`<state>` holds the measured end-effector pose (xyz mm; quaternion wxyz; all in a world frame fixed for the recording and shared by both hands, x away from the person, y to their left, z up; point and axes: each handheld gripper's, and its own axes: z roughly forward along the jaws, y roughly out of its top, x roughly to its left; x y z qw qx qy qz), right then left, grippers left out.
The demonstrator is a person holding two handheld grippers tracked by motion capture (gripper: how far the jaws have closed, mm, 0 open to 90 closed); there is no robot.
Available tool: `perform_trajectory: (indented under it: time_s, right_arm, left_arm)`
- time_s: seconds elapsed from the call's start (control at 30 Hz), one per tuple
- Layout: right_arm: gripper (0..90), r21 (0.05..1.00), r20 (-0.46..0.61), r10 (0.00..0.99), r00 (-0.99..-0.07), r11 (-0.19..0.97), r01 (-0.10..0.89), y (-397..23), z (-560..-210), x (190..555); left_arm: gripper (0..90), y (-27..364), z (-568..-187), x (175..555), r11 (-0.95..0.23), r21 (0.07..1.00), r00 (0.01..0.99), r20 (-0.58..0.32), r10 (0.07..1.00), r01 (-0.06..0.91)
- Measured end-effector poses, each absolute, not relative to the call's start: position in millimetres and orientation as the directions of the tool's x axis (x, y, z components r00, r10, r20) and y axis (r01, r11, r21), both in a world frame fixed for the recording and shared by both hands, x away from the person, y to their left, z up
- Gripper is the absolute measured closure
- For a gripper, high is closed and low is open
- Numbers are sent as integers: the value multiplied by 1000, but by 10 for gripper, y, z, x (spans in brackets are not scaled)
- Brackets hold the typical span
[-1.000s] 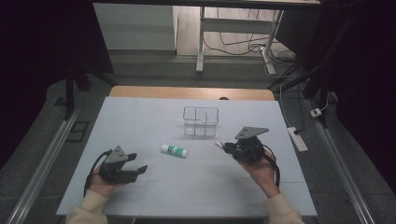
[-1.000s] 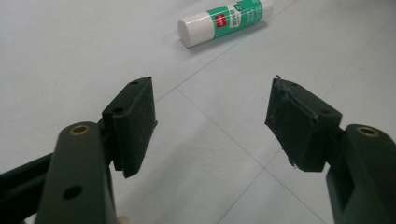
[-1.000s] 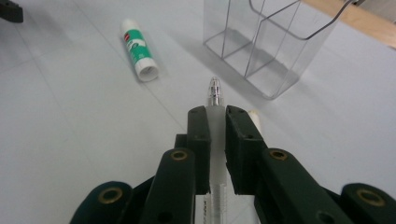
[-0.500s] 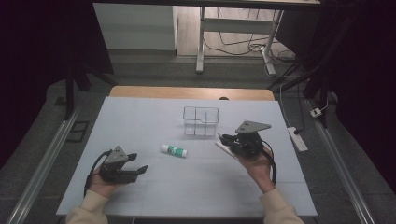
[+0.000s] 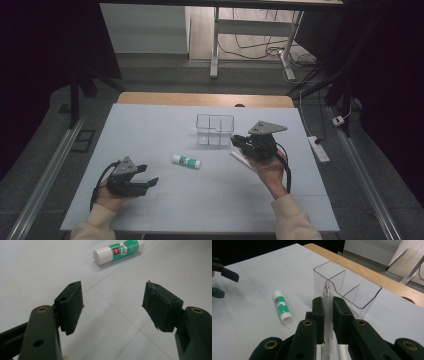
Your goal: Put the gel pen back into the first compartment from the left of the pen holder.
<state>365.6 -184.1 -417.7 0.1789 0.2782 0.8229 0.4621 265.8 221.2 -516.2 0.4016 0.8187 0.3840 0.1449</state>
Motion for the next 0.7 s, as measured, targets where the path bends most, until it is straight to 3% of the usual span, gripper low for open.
perform_trajectory:
  time_s: [0.7]
  right_arm:
    - [794,893,5,632,-775,345,288,-1734,-4116,3790]
  left_arm:
    - [328,2218,-5164,2663,-382,769,663,-73,745,513]
